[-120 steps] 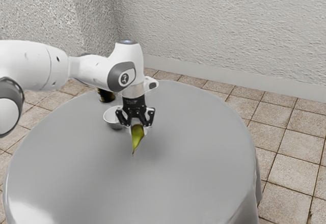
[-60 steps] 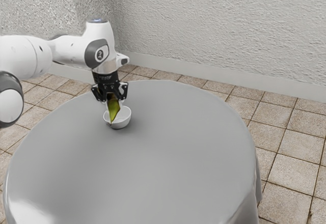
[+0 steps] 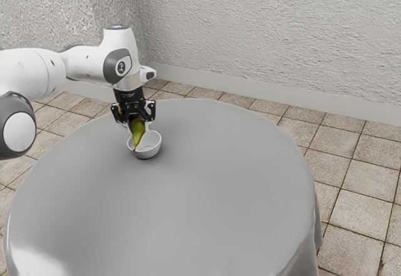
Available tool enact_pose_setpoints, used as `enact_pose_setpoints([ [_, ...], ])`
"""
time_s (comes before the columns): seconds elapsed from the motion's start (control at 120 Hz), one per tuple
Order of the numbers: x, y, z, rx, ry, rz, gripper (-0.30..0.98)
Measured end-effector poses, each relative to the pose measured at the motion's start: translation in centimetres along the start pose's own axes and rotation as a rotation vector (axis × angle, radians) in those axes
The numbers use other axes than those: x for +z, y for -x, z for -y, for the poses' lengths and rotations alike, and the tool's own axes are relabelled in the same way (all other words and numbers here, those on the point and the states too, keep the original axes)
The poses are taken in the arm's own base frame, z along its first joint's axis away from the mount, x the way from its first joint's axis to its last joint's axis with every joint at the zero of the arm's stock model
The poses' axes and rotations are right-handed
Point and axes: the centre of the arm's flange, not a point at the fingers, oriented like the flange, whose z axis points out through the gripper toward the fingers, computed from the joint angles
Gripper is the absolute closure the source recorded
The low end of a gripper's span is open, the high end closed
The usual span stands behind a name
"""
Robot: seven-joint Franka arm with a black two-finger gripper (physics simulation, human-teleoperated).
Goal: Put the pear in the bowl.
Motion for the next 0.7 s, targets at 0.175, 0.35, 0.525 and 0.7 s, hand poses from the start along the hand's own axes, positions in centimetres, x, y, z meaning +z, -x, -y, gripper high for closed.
enact_pose_setpoints([
  [0.175,0.0,0.1,-0.2,0.019,0.009,0.004,0.15],
  [0.35,-3.5,2.2,-2.1,0.066,0.014,-0.028,0.07],
  [0.525,-12.2,10.3,-3.0,0.132,0.003,-0.091,0.03],
  [0.7,-19.7,15.5,-4.0,0.191,0.001,-0.151,0.01],
])
